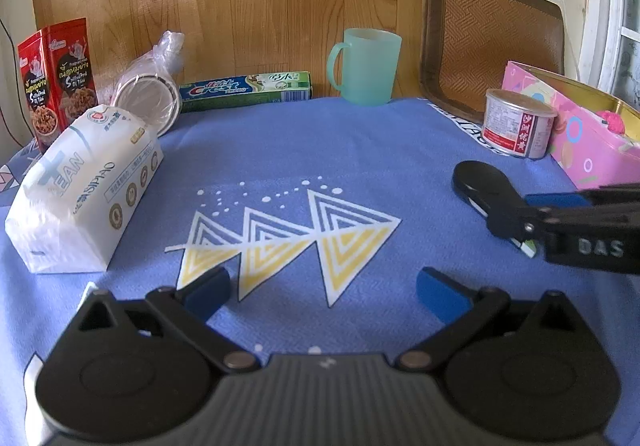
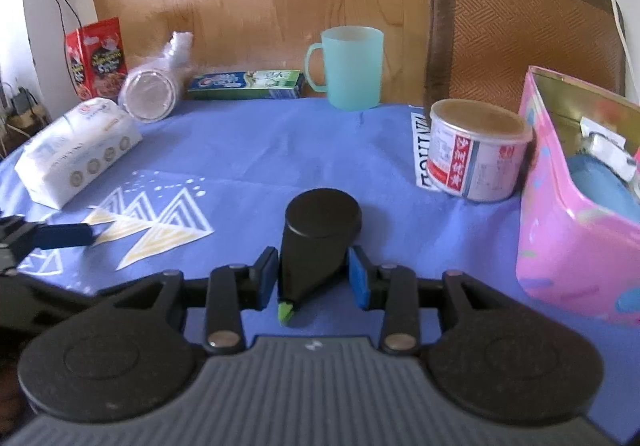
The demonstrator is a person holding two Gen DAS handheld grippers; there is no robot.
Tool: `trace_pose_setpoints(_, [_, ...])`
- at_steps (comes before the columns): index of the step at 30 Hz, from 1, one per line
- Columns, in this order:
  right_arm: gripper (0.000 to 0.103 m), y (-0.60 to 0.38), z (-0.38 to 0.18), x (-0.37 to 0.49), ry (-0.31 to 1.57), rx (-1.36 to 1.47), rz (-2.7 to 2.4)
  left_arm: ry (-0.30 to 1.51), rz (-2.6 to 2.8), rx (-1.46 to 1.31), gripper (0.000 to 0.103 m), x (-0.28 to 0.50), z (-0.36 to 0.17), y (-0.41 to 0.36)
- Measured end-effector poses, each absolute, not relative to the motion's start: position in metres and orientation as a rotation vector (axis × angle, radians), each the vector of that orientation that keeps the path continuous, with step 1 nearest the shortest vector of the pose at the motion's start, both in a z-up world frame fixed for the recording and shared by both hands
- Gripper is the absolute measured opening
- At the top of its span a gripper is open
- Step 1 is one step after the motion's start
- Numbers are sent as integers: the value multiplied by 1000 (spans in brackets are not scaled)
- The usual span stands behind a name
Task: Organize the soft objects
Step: 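Lift the black highlighter with the right gripper while the left gripper comes alongside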
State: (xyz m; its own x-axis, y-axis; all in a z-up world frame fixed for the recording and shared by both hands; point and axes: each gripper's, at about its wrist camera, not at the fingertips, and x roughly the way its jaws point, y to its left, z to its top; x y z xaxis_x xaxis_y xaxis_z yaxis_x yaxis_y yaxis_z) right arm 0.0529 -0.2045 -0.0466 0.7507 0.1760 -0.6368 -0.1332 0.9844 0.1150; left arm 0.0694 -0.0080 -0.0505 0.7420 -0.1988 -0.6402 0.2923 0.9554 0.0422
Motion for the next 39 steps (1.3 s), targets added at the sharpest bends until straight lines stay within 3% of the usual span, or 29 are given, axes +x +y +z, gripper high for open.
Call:
trace_pose_setpoints(9, [49,-207,-39,32,659,119,150,685,-263,145,103,69,-51,-8])
trace_pose_setpoints(30, [51,-197,-44,47,679,75,96,599,-286,-42,103,61,-39,25])
trace_pose_setpoints(32, [50,-197,-47,52,691,74,91,606,-291,-55,102,62,-40,26])
trace_pose_setpoints(34, [40,-193,-51,59,705,61,104,614,-304,-60,100,63,-40,26])
trace_pose_setpoints(39, [39,-170,-51,59,700,17,238,605,-313,-83,92,61,-40,30])
